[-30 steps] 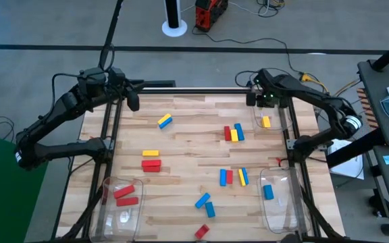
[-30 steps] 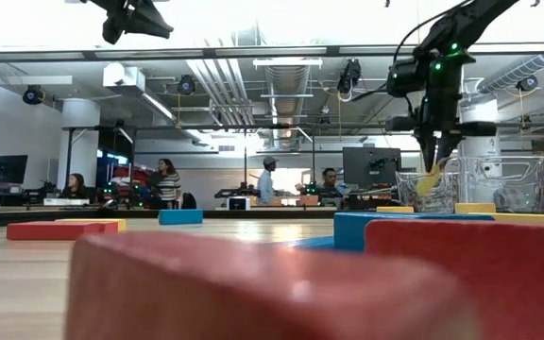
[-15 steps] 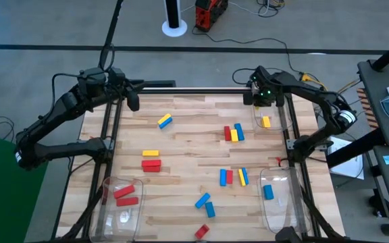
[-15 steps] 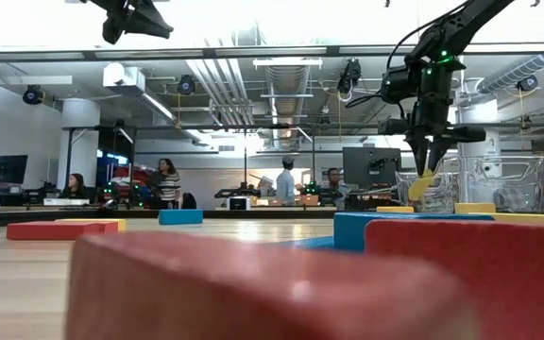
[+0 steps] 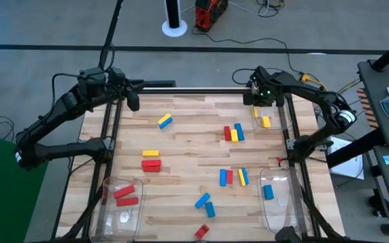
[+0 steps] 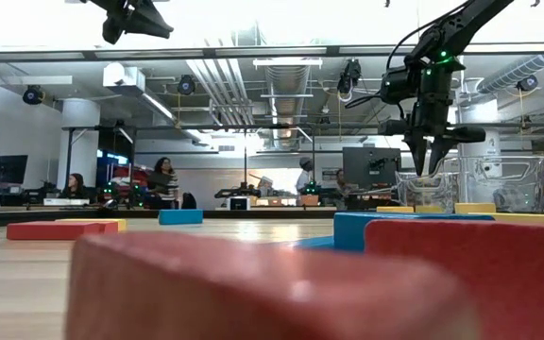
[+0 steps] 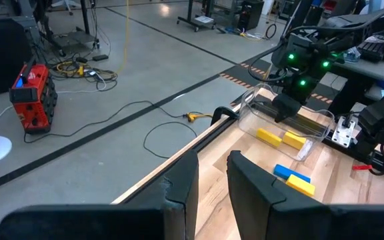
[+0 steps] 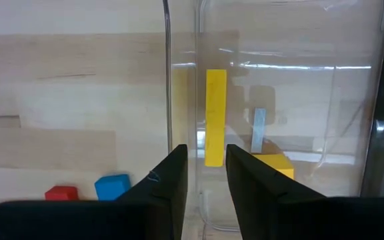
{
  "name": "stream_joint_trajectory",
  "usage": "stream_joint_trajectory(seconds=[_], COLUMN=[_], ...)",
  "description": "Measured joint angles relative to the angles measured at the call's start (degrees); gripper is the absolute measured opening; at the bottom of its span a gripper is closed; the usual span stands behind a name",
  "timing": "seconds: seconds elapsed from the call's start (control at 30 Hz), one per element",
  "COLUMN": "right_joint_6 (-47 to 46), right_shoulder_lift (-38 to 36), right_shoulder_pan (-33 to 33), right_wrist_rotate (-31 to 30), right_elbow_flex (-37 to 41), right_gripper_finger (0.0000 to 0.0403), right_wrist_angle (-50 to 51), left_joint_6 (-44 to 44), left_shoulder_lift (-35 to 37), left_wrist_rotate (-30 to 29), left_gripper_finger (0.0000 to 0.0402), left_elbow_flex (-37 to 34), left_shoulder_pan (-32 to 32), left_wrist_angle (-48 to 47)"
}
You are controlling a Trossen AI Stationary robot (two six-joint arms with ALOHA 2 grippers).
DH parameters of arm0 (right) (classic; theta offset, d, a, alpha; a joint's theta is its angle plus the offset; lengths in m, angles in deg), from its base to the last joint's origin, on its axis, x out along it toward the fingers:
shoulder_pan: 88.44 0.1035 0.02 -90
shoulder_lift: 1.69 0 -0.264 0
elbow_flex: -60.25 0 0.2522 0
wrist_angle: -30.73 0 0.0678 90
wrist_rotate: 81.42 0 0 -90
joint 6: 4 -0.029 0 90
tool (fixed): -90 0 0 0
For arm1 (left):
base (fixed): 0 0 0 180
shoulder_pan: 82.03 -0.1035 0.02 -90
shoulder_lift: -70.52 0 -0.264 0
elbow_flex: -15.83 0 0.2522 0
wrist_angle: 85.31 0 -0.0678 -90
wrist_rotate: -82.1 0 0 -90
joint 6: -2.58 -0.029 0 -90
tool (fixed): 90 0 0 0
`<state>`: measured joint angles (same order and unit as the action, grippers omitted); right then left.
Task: Sort blocks
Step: Put the yellow block into the top transparent bin, then put the red block into the bottom left transparent bin
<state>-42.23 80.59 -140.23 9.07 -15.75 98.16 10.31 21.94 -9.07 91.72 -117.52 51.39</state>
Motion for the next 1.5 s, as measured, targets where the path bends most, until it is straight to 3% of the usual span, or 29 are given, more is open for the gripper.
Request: stream_joint_trajectory(seconds=[0.37, 0.7, 0.93, 1.17, 1.5], right_joint_6=[1.84, 5.46, 5.93, 4.78, 3.25], right_shoulder_lift=[-4.22, -13.67, -19.01, -23.04, -25.97], right_shoulder_pan=[2.2, 14.5, 26.04, 32.61, 41.61], right_wrist_rotate=[-0.61, -1.94, -1.98, -2.07, -2.51], right_elbow_flex=[-4.08, -5.9, -5.9, -5.9, -7.0], right_gripper_finger=[0.0078, 0.0053, 0.0053, 0.0054, 0.0054], right_wrist_angle=[0.58, 0.07, -0.46, -0.44, -0.45], left_joint_6=[2.5, 10.93, 15.75, 21.03, 47.04], left_shoulder_lift=[0.0, -0.7, -3.19, -5.43, -10.33], left_wrist_rotate=[0.05, 0.17, 0.37, 0.31, 0.37], left_gripper_finger=[0.0059, 0.0059, 0.0059, 0.0059, 0.0059], left_elbow_flex=[0.0, 0.0, 0.0, 0.0, 0.0], left_shoulder_pan=[0.02, 2.34, 12.79, 24.59, 43.47], left_wrist_angle=[-0.08, -0.04, 0.81, 0.85, -2.97])
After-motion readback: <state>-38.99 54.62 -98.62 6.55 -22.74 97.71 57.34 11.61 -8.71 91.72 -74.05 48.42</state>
